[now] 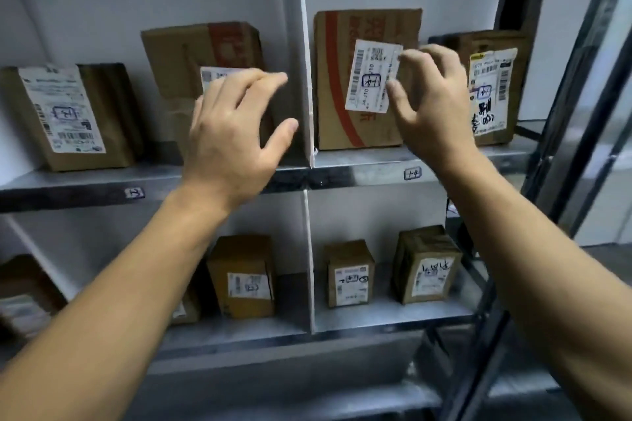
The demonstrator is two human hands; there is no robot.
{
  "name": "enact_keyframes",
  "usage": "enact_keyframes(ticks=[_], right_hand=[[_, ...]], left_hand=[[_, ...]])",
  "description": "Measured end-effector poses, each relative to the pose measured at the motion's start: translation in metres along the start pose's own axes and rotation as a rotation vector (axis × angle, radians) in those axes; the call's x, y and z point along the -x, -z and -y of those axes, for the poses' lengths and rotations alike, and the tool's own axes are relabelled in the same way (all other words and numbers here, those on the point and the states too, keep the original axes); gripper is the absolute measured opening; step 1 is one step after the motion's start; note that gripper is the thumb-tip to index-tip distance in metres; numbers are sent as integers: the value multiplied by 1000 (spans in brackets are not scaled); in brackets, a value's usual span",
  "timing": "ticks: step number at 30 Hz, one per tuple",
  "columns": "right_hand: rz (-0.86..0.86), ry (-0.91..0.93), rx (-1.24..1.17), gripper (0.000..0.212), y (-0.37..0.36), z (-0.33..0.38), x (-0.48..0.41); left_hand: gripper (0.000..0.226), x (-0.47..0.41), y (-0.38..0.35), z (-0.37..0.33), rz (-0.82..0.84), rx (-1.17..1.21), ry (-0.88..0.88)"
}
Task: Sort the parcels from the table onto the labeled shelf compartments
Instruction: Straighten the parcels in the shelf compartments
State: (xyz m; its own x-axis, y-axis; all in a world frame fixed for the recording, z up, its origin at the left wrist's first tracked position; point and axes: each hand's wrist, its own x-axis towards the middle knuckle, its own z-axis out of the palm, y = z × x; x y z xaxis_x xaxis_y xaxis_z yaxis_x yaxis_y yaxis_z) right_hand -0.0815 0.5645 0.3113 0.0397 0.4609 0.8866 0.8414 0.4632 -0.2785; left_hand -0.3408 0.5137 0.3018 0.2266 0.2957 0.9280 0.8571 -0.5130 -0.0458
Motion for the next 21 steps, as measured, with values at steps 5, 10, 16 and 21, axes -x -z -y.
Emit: enact_keyframes(ticks=[5, 10, 16, 21], right_hand=[[108, 59, 48, 40, -16, 52, 90], [345, 96, 138, 41, -48, 117, 161], [623, 147, 128, 39, -115, 215, 226], [774, 331, 29, 39, -181, 305, 270]], left_hand=[[49, 76, 11, 31, 167, 6, 42], [50, 154, 46, 68, 359, -39, 100], [51, 246, 116, 123, 526, -184, 308], [51, 319, 190, 172, 604, -337, 511]])
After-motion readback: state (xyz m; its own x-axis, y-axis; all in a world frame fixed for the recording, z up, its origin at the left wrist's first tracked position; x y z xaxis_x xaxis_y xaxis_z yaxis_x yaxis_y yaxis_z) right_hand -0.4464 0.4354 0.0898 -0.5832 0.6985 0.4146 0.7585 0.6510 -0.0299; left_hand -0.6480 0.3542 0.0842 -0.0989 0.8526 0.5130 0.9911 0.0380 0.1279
